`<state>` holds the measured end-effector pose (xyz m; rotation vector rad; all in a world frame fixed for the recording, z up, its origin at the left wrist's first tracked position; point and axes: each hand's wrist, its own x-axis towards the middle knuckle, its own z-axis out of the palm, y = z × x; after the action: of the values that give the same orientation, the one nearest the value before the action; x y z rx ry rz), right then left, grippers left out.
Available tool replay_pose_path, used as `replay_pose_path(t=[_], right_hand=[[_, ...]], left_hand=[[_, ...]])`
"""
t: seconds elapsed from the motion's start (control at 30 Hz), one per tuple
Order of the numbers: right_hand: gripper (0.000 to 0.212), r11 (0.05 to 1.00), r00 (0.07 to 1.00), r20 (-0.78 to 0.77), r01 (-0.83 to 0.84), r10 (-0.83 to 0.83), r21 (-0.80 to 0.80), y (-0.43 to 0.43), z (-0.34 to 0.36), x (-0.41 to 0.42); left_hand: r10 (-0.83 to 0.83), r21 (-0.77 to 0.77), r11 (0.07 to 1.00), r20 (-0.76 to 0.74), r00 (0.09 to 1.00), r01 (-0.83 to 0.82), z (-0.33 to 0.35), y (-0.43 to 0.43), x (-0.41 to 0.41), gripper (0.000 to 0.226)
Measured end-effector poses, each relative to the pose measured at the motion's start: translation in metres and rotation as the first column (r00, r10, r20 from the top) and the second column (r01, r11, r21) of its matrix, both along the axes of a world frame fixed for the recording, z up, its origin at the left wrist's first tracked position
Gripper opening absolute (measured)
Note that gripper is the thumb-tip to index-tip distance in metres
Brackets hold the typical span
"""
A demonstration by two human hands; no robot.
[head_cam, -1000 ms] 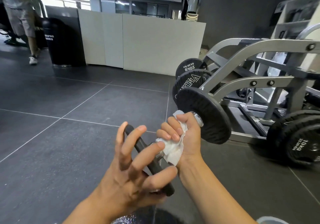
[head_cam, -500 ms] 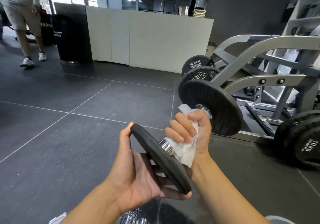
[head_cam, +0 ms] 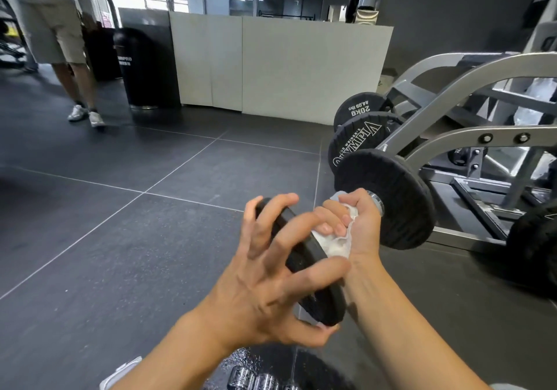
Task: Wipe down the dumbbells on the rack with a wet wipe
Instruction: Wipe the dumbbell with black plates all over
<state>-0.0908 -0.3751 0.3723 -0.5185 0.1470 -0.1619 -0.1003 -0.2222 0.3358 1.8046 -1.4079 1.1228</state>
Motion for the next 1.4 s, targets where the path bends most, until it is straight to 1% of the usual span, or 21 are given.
replay_pose_path(t=[0.1, 0.17, 0.23, 0.33, 0.37, 0.43, 0.5, 0.6, 0.67, 0.7, 0.8, 0.87, 0.9, 0.93, 1.0, 1.1, 1.17, 1.23, 1.3, 1.37, 1.4], right_hand=[[0.035, 0.998, 0.998, 0.0, -0.06, 0.06, -0.001, 0.0, -0.002, -0.003], [0.035, 0.995, 0.995, 0.036, -0.095, 0.095, 0.01, 0.0, -0.004, -0.004], [0.037, 0.989, 0.984, 0.101, -0.148, 0.147, 0.011, -0.001, -0.004, -0.005], [0.038, 0.961, 0.929, 0.261, -0.276, 0.263, 0.017, -0.007, -0.006, -0.002], [0.037, 0.936, 0.885, 0.33, -0.351, 0.328, 0.012, -0.008, -0.008, -0.001], [0.033, 0.883, 0.793, 0.427, -0.468, 0.434, -0.029, -0.009, -0.011, 0.0], [0.032, 0.891, 0.804, 0.407, -0.451, 0.434, -0.06, -0.007, -0.007, 0.0], [0.037, 0.938, 0.904, 0.255, -0.341, 0.344, -0.057, -0.005, -0.002, -0.003], [0.04, 0.974, 0.958, 0.177, -0.224, 0.225, -0.026, -0.005, 0.002, -0.005], [0.04, 0.982, 0.971, 0.144, -0.189, 0.188, -0.005, -0.003, 0.002, -0.004], [0.036, 0.996, 0.995, 0.054, -0.079, 0.081, -0.035, -0.001, 0.004, -0.002], [0.033, 0.999, 1.0, 0.022, -0.008, 0.009, -0.044, 0.001, 0.004, 0.0], [0.031, 0.999, 1.0, 0.01, 0.02, -0.02, -0.043, 0.002, 0.004, 0.001], [0.03, 0.998, 0.999, -0.011, 0.038, -0.039, -0.042, 0.002, 0.003, 0.001], [0.032, 0.998, 0.997, -0.069, 0.042, -0.045, -0.047, 0.003, 0.003, 0.0], [0.032, 1.0, 0.991, -0.131, 0.027, -0.028, -0.007, 0.003, 0.001, 0.0], [0.03, 0.999, 0.99, -0.138, 0.026, -0.029, -0.026, 0.003, -0.003, 0.001], [0.031, 1.0, 0.995, -0.104, 0.004, -0.007, -0.024, 0.002, -0.007, 0.002], [0.033, 0.998, 0.997, -0.053, -0.058, 0.058, 0.006, -0.002, -0.008, 0.001], [0.034, 0.989, 0.989, 0.038, -0.142, 0.141, 0.031, -0.007, -0.008, 0.0], [0.035, 0.981, 0.977, 0.099, -0.191, 0.187, 0.034, -0.008, -0.009, 0.001]], left_hand=[[-0.069, -0.15, 0.989, -0.401, 0.913, 0.009, -0.005, -0.002, -0.01, 0.099], [-0.193, -0.287, 0.958, -0.722, 0.665, -0.032, -0.004, 0.0, -0.012, 0.101], [-0.431, -0.468, 0.883, -0.841, 0.328, -0.04, 0.002, 0.001, -0.013, 0.087], [-0.712, -0.701, 0.703, -0.692, -0.123, -0.123, 0.019, -0.007, -0.024, 0.033], [-0.727, -0.714, 0.682, -0.636, -0.259, -0.16, 0.024, -0.009, -0.027, 0.03], [-0.714, -0.724, 0.654, -0.497, -0.493, -0.217, 0.017, -0.008, -0.026, 0.064], [-0.698, -0.75, 0.614, -0.371, -0.613, -0.245, 0.014, -0.005, -0.023, 0.081], [-0.724, -0.734, 0.637, -0.467, -0.508, -0.234, 0.014, -0.006, -0.021, 0.064], [-0.742, -0.714, 0.663, -0.586, -0.326, -0.225, 0.015, -0.011, -0.022, 0.047], [-0.74, -0.712, 0.672, -0.641, -0.202, -0.202, 0.017, -0.012, -0.024, 0.052], [-0.465, -0.506, 0.861, -0.824, 0.324, -0.051, 0.012, -0.009, -0.022, 0.078], [-0.189, -0.288, 0.958, -0.649, 0.737, -0.007, 0.004, -0.006, -0.018, 0.093], [-0.094, -0.197, 0.98, -0.476, 0.874, -0.002, 0.0, -0.005, -0.014, 0.097], [-0.032, -0.121, 0.993, -0.324, 0.945, -0.008, -0.001, -0.004, -0.012, 0.099], [0.02, -0.027, 0.999, -0.19, 0.982, -0.025, -0.005, -0.004, -0.005, 0.101], [-0.014, -0.064, 0.998, -0.338, 0.941, -0.008, -0.007, -0.002, -0.003, 0.1], [-0.108, -0.195, 0.98, -0.652, 0.75, -0.029, -0.008, -0.001, -0.003, 0.094], [-0.371, -0.413, 0.908, -0.87, 0.324, -0.068, -0.005, -0.005, -0.003, 0.08], [-0.597, -0.581, 0.799, -0.797, -0.092, -0.154, 0.001, -0.01, -0.005, 0.063], [-0.628, -0.616, 0.77, -0.687, -0.366, -0.164, 0.008, -0.011, -0.008, 0.056], [-0.622, -0.635, 0.756, -0.62, -0.477, -0.159, 0.008, -0.009, -0.008, 0.067]])
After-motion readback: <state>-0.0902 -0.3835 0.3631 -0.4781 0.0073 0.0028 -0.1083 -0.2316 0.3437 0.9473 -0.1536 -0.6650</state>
